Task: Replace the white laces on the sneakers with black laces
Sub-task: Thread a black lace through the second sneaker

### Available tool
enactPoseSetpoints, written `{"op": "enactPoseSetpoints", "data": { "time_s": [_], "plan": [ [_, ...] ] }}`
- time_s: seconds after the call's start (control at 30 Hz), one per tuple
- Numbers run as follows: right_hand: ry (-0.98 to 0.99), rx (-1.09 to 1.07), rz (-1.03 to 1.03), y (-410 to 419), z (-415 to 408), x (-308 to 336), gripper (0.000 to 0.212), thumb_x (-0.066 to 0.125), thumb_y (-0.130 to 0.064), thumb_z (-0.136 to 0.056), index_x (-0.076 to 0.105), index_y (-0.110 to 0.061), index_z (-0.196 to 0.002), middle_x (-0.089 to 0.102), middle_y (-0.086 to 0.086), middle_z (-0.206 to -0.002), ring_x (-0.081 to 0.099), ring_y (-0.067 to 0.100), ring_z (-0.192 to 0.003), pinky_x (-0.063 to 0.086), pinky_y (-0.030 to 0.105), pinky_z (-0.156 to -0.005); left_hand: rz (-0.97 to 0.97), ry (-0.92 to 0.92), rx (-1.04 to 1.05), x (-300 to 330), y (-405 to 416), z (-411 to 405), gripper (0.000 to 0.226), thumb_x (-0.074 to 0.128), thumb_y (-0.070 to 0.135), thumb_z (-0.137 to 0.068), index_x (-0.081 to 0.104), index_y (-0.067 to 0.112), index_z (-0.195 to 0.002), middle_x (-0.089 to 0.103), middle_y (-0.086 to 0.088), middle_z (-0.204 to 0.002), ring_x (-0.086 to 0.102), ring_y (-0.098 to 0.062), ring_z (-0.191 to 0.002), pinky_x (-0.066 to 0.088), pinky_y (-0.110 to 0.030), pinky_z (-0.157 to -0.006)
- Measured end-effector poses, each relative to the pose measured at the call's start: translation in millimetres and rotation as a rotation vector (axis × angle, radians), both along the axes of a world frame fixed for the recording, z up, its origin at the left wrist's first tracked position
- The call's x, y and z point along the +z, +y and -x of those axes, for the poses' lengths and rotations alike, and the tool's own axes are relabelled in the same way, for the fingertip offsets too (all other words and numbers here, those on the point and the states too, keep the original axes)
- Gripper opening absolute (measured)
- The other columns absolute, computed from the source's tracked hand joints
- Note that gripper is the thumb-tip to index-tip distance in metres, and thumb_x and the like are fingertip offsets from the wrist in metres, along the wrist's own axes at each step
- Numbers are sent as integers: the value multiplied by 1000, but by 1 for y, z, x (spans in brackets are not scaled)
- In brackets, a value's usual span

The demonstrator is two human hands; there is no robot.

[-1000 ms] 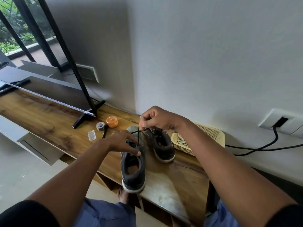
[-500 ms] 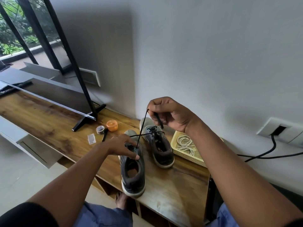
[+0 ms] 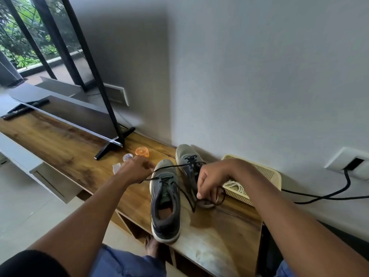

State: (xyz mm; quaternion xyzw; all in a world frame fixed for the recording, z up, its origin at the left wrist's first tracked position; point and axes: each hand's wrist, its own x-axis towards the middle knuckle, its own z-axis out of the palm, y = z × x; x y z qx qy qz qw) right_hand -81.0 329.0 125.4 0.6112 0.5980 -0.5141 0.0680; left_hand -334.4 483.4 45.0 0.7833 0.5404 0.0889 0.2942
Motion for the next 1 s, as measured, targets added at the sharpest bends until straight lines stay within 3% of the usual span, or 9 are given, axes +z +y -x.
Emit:
{"op": "enactPoseSetpoints", "data": {
  "time_s": [0.1,0.27,0.33,0.4,0.5,0.67,0.8,0.9,1.0],
  "plan": [
    [-18,-27,40,-1,6,-10,25,72,-21,-98,77,-3,-113,78,14,-107,75,31,-106,59,43,-97,-111,6,-36,-4,-2,-13,19,72,37,-91,75,41,-109,68,14,-99,70,-15,-89,62,-33,-66],
    [21,-208,-158,11,5,-11,14,71,-22,-98,76,-9,-102,80,5,-92,79,21,-81,57,29,-56,-289,17,-165,-10,-2,-44,30,68,42,-97,71,35,-125,68,10,-123,63,-12,-104,49,-30,-75],
    [-25,-300,-360,20,7,-18,6,73,-23,-95,76,-19,-94,79,-4,-82,77,14,-70,54,27,-56,-310,39,-210,-12,-4,-58,31,68,43,-96,71,35,-126,64,6,-132,62,-14,-110,48,-30,-77],
    [-160,-406,-582,29,5,-24,5,75,-26,-90,76,-30,-92,77,-10,-86,76,12,-74,59,31,-69,-324,58,-233,-12,-6,-69,31,69,43,-95,71,35,-125,62,4,-136,63,-16,-112,52,-33,-83],
    [-318,-577,-744,43,-5,-38,20,72,-21,-90,74,-35,-103,74,-8,-107,70,20,-97,58,35,-84,-350,109,-277,-14,-8,-83,29,73,47,-94,73,36,-121,61,5,-130,63,-12,-102,50,-31,-78],
    [-296,-653,-721,49,-16,-50,36,64,-7,-87,72,-34,-110,72,-5,-109,69,20,-95,57,34,-79,-401,184,-269,-18,-9,-87,23,73,48,-93,74,38,-114,64,6,-121,64,-20,-109,54,-35,-79],
    [-232,-668,-755,48,-12,-55,34,62,-6,-90,73,-32,-109,71,-7,-109,68,16,-97,52,30,-75,-386,191,-254,-22,-11,-88,20,73,46,-94,75,36,-111,63,5,-120,64,-21,-108,48,-34,-74],
    [-247,-614,-786,46,-11,-50,38,63,-6,-91,72,-32,-119,70,-9,-115,66,16,-108,48,28,-79,-339,85,-248,-12,-12,-88,12,71,43,-97,76,35,-104,70,9,-108,67,-14,-96,52,-31,-72],
    [-153,-478,-678,48,-7,-44,46,63,-8,-97,64,-33,-136,69,-3,-129,68,20,-109,50,32,-83,-173,-202,-271,8,-11,-81,8,73,39,-95,78,34,-97,73,17,-90,63,6,-77,56,-26,-71]
  ]
}}
